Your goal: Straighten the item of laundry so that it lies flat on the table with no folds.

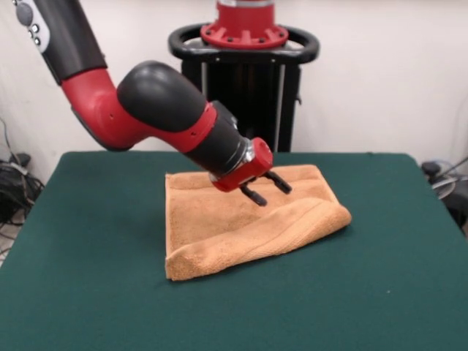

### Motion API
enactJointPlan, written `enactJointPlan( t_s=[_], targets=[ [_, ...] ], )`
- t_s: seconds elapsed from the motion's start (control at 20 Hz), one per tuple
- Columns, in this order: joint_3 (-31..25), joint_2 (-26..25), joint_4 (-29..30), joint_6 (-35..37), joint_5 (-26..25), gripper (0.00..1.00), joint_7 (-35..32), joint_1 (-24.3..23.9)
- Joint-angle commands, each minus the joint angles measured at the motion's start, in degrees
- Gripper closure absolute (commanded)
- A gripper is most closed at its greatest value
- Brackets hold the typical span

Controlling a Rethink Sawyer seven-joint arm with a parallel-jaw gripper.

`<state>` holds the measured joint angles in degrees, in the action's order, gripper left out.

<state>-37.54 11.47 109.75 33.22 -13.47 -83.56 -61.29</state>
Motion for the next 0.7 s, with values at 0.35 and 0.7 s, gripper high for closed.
enactJointPlan(
  t_s=[0.35,0.7],
  targets=[
    [3.3,-4.0,-6.7,1.6,1.7,0.0,-2.5,0.8],
    [0.1,-6.9,-5.4,0.3,2.8,0.0,-1.6,-2.0]
  ],
)
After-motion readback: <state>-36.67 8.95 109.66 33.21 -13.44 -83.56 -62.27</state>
